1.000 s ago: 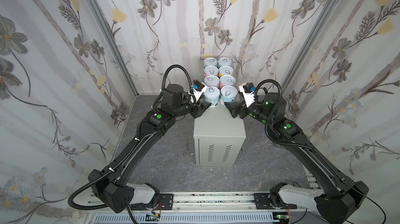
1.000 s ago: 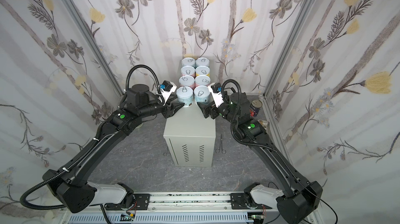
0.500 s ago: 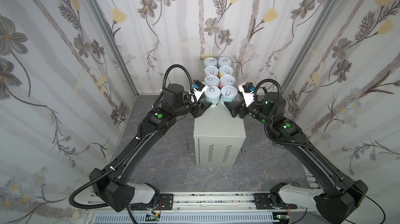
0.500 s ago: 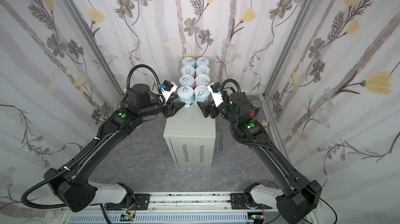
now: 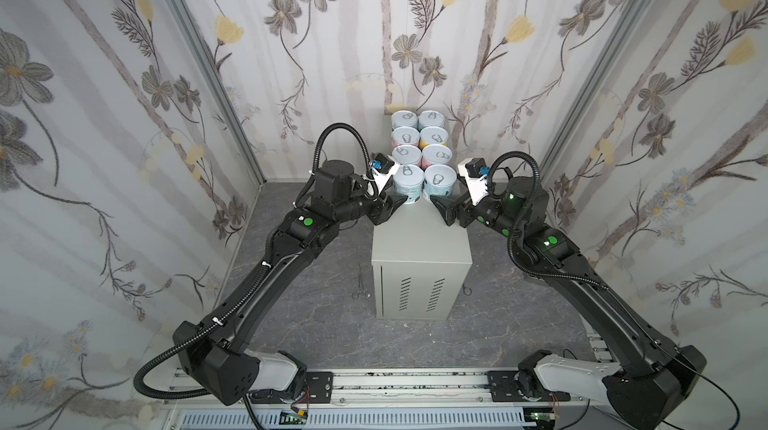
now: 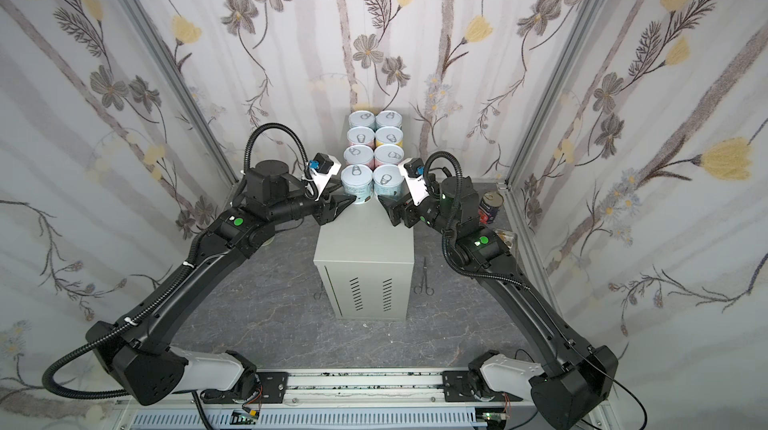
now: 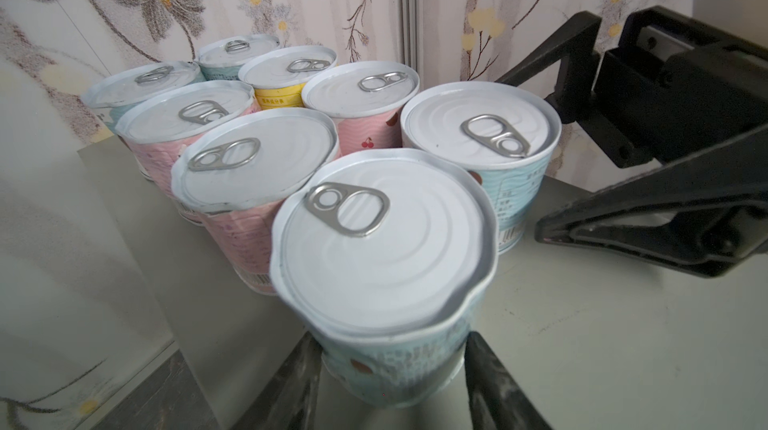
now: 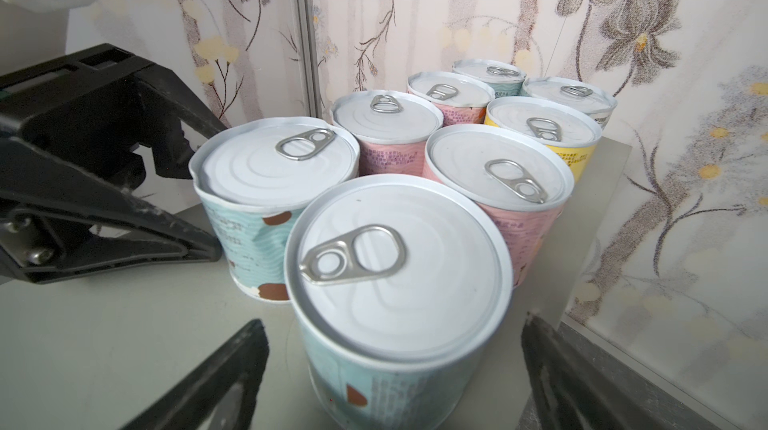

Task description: Place and organize the canned foods onto the counter

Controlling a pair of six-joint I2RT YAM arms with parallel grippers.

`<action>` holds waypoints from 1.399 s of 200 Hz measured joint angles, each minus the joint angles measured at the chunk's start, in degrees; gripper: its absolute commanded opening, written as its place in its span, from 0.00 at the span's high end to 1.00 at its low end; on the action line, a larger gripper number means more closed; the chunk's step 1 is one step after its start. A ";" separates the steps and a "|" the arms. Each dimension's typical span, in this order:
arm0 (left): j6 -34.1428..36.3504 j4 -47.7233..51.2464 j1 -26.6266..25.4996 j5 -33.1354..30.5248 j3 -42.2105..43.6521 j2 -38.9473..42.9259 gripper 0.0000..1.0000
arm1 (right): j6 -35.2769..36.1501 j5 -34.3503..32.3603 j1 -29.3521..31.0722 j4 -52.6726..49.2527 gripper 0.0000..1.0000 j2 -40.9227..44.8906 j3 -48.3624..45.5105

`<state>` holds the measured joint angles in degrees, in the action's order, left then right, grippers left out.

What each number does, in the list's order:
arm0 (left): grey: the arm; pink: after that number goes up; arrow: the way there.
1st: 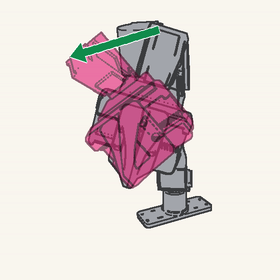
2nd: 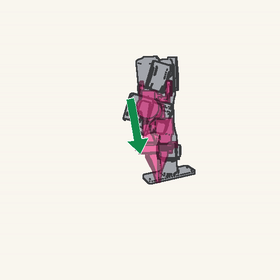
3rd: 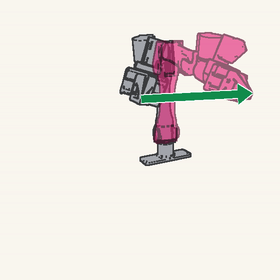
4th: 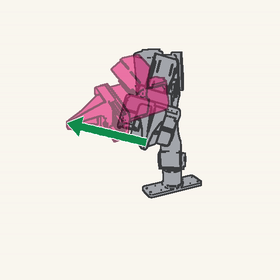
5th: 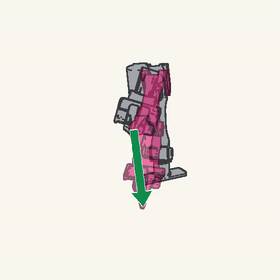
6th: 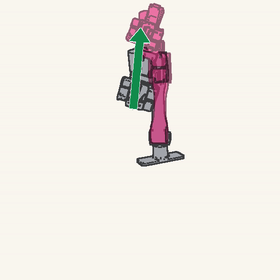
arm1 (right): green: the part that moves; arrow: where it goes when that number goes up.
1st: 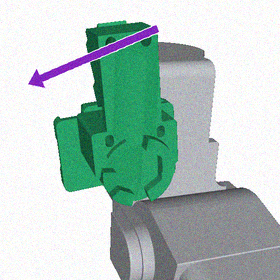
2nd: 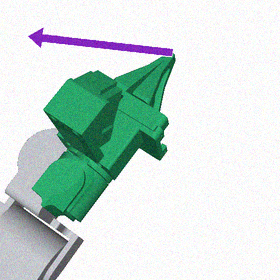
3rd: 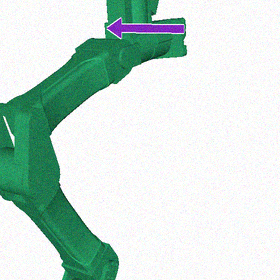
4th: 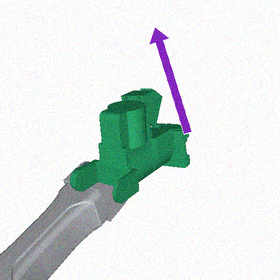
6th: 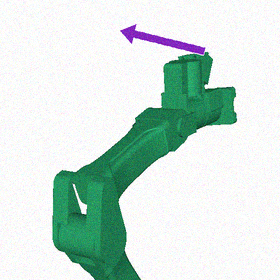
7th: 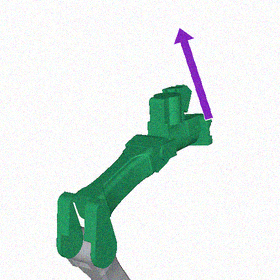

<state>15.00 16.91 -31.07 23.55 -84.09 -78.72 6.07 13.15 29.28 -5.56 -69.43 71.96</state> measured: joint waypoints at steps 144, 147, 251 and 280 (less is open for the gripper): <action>-0.17 0.09 -0.11 -0.46 -0.42 -0.20 0.46 | 0.00 0.00 0.00 -0.02 0.05 -0.59 -0.09; -0.17 0.09 -0.11 -0.48 -0.42 -0.20 0.46 | 0.02 0.00 0.00 -0.02 0.05 -0.59 -0.09; -0.20 0.11 -0.11 -2.34 -0.42 0.92 0.44 | 0.44 -1.01 -0.04 0.42 0.00 2.05 -1.16; -0.24 0.13 -0.11 -2.49 -0.39 1.40 0.43 | 0.68 -1.75 -0.11 1.09 0.00 5.31 -2.71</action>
<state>14.76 17.04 -31.18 21.06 -84.49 -77.32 6.74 11.40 29.17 -4.47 -64.12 69.25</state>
